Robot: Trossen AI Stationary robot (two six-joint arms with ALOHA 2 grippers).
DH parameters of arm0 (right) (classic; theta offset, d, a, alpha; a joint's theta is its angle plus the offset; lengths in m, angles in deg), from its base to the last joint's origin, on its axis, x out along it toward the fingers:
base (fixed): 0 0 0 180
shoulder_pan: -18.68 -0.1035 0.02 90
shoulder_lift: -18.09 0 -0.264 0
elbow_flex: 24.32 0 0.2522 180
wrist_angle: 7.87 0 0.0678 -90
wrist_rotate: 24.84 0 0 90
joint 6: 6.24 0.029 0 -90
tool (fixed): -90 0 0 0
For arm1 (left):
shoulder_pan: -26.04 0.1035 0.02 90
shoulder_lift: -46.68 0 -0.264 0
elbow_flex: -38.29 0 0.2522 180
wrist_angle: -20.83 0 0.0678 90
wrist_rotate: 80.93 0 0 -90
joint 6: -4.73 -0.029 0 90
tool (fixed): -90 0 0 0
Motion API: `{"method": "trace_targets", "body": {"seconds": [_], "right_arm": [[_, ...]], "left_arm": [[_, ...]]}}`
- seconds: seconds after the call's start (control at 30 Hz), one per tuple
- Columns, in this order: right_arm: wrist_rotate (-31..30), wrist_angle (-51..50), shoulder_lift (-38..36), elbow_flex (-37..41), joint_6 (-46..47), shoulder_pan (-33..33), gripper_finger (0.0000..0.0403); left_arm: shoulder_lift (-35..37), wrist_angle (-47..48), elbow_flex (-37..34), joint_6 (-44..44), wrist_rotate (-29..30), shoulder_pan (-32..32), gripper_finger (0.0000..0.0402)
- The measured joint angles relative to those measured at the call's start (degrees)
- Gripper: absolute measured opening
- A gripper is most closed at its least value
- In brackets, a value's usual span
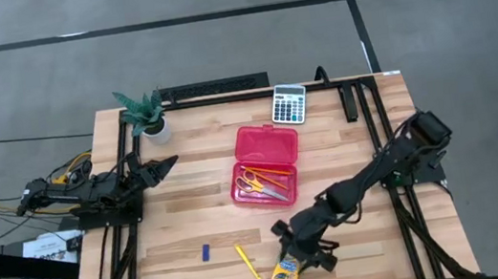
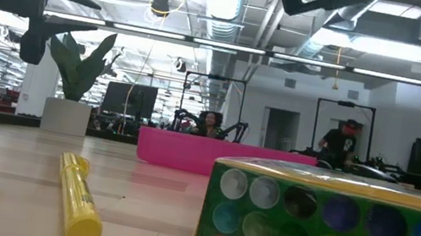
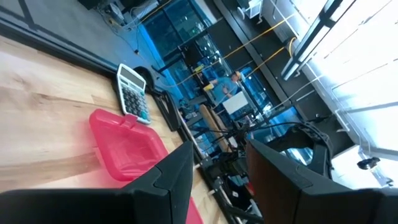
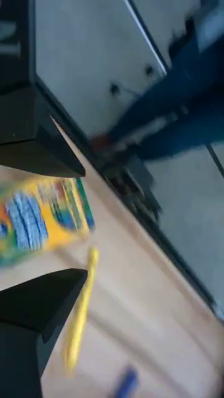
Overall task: Pack school essentials
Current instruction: Put the yellow box of crayons into the red supply box
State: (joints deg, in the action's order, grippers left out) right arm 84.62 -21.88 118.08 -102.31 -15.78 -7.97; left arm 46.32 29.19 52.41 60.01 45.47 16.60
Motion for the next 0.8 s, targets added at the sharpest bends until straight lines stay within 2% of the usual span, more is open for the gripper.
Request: {"method": "trace_targets", "body": {"seconds": [0.17,0.33,0.53,0.73,0.8], "right_arm": [[4.5,-6.3,3.9,-6.9,-0.1,0.0,0.0284],[4.6,-13.7,6.8,-14.5,-1.3,0.6,0.0332],[-0.6,-26.6,11.6,-22.9,-10.9,1.0,0.037],[-0.6,-36.0,16.6,-29.1,-13.5,-0.8,0.0373],[-3.0,-35.7,17.5,-29.4,-13.5,-1.4,0.0372]], "left_arm": [[0.0,0.0,0.0,-0.8,-0.2,0.0,0.0137],[0.0,0.0,0.0,-2.3,-2.2,0.0,0.0137],[0.0,0.0,0.0,-2.8,-6.5,0.0,0.0137],[0.0,0.1,0.0,-3.0,-8.3,0.0,0.0137],[0.0,0.1,0.0,-3.2,-8.3,0.0,0.0137]]}}
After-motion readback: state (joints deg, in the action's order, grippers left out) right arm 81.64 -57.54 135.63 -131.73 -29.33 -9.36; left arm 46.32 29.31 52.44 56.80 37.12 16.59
